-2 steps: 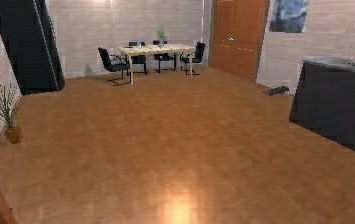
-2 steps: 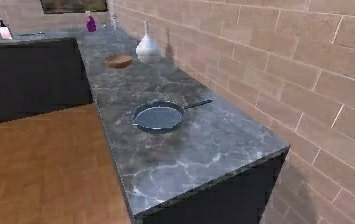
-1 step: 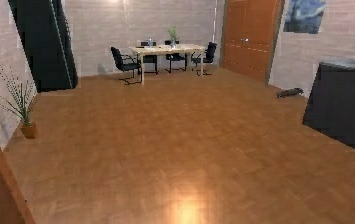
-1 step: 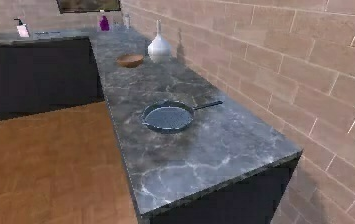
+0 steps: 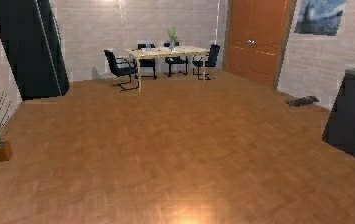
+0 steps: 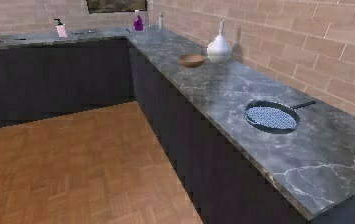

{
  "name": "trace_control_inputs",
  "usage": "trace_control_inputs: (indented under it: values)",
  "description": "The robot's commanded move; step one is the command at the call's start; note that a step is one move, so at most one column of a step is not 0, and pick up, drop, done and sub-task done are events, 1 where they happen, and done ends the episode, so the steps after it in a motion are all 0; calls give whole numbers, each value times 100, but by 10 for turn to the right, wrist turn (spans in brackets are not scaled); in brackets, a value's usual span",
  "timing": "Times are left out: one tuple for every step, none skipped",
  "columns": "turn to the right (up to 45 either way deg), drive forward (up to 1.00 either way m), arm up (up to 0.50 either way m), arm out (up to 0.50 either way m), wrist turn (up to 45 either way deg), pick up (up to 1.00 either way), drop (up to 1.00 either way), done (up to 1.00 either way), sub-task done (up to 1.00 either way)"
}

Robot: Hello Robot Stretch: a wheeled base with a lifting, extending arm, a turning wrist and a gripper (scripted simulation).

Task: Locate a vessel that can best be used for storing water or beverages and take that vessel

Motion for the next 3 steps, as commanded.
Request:
trace_control_inputs:
  values:
    - [-60,0,0,0,0,0,0,0,0]
    - [0,100,0,0,0,0,0,0,0]
    - [0,100,0,0,0,0,0,0,0]
